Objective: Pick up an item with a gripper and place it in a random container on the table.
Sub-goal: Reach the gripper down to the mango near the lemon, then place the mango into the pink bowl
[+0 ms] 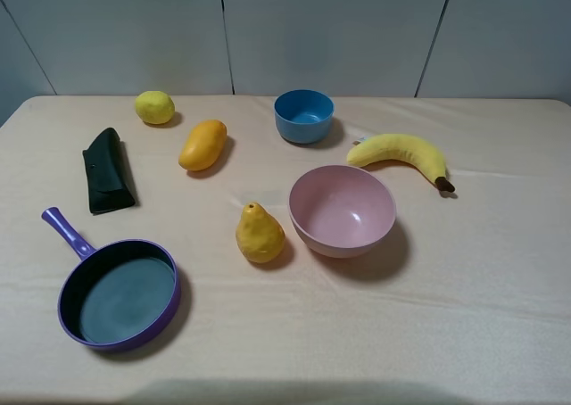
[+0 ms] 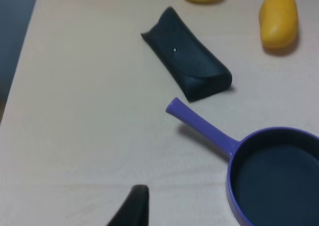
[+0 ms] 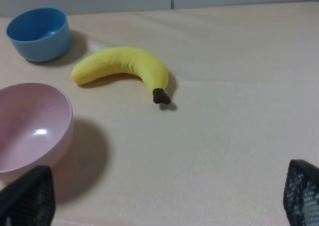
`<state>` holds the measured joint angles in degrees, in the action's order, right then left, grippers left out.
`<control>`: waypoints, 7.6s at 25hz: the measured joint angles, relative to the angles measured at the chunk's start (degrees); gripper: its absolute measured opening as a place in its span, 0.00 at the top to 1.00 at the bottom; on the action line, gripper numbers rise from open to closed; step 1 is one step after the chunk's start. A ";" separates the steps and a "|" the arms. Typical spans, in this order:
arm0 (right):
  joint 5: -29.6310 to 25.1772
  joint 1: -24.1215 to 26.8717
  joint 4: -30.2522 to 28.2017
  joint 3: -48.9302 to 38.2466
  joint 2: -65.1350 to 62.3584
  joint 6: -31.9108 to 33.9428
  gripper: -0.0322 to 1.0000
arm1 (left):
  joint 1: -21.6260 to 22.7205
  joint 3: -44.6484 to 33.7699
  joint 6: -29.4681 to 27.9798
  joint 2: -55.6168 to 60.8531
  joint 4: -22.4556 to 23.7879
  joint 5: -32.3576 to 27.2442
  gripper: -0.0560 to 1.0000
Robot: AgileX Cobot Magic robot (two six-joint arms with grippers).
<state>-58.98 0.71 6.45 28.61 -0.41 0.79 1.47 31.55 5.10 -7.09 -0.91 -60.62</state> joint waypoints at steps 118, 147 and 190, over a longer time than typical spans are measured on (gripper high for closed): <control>0.00 0.00 0.07 0.00 0.00 0.00 0.30 | -23.93 71.52 -12.41 -128.33 6.43 17.86 0.36; 0.00 0.00 0.07 0.00 0.00 0.00 0.30 | -27.10 78.70 -13.62 -120.22 6.10 6.26 0.36; 0.00 0.00 0.07 0.00 0.00 0.00 0.30 | -54.74 81.53 -16.01 -124.92 5.60 11.31 0.36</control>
<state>-58.98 0.71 6.52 28.61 -0.41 0.79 -53.27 113.08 -10.92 -132.01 4.69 -49.31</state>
